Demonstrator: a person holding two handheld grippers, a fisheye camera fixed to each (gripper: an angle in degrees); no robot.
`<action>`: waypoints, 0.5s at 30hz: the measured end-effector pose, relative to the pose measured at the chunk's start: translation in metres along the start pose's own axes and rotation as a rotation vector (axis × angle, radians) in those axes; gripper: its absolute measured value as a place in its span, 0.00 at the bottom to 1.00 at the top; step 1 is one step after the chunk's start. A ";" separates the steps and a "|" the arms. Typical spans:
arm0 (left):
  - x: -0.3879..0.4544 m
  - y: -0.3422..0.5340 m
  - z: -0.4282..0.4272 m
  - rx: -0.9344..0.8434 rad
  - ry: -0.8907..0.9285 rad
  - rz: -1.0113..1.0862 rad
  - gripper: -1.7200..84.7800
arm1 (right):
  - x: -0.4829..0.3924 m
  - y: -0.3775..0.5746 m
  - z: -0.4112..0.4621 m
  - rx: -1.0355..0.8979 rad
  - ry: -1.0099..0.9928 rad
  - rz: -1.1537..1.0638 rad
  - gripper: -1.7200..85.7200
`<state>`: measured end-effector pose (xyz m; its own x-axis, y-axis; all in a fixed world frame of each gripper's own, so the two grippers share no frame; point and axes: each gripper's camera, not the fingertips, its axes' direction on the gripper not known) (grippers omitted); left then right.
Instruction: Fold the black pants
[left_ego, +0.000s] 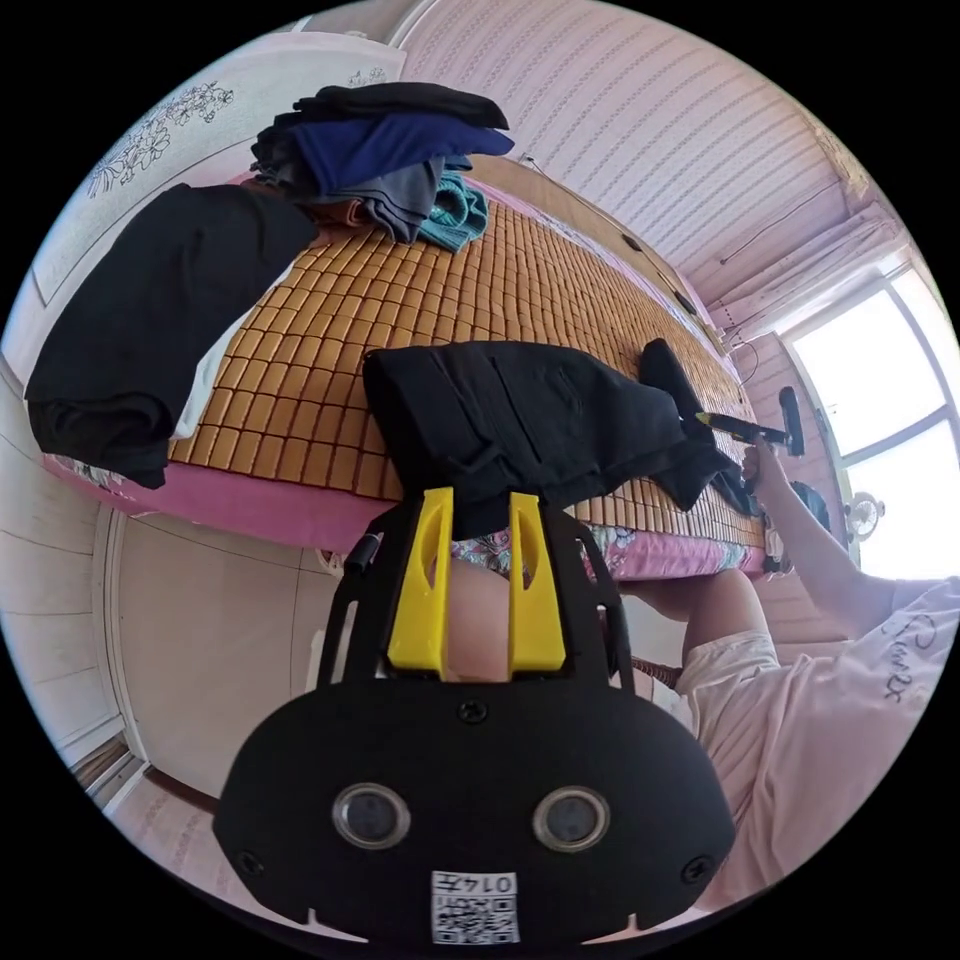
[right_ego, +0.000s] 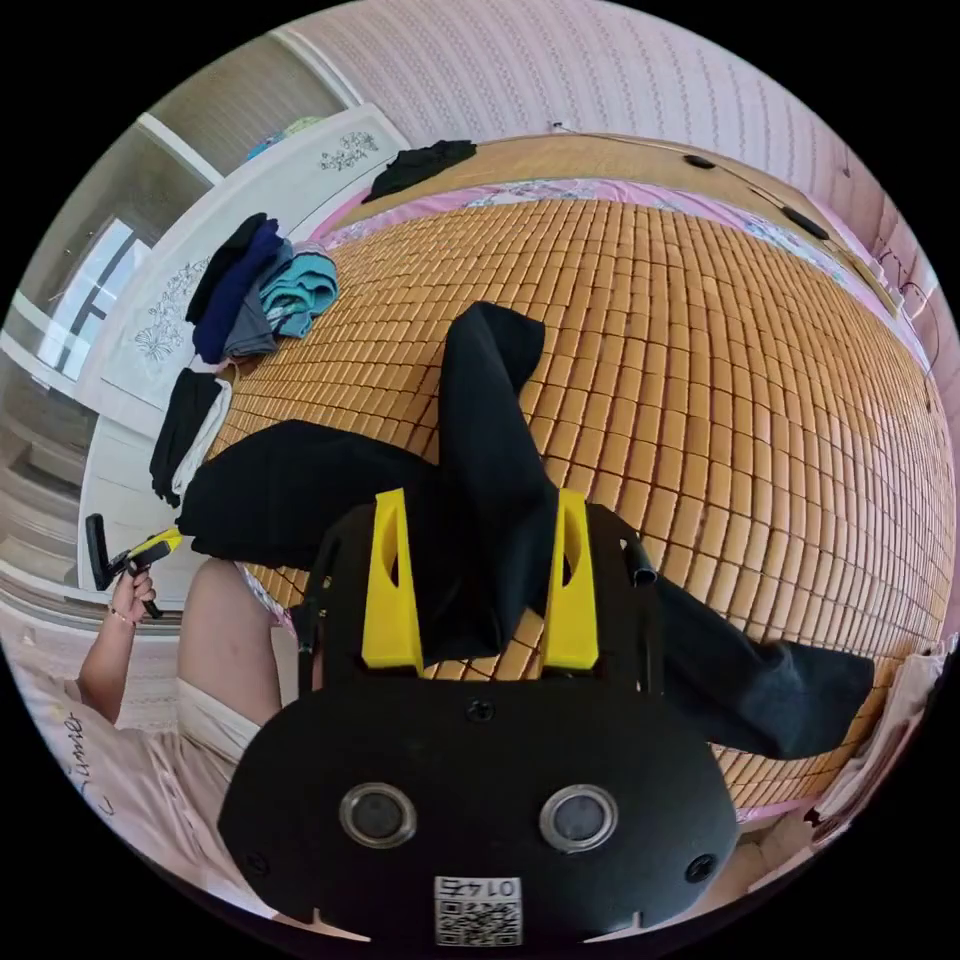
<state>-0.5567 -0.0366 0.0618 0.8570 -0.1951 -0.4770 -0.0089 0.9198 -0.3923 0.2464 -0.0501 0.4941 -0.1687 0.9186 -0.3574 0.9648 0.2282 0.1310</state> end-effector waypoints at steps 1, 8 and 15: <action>-0.001 -0.003 0.003 -0.010 0.013 -0.003 0.14 | -0.002 -0.006 0.007 -0.026 0.020 0.001 0.15; -0.007 -0.026 0.004 0.011 0.051 -0.007 0.11 | 0.030 0.105 -0.122 0.546 -0.141 0.115 0.04; -0.008 -0.043 -0.008 0.068 0.135 0.001 0.03 | 0.103 0.250 -0.074 0.196 0.044 0.555 0.04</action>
<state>-0.5672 -0.0777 0.0760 0.7800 -0.2340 -0.5804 0.0291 0.9400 -0.3398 0.4556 0.1252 0.5587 0.3682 0.8968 -0.2452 0.9296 -0.3510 0.1125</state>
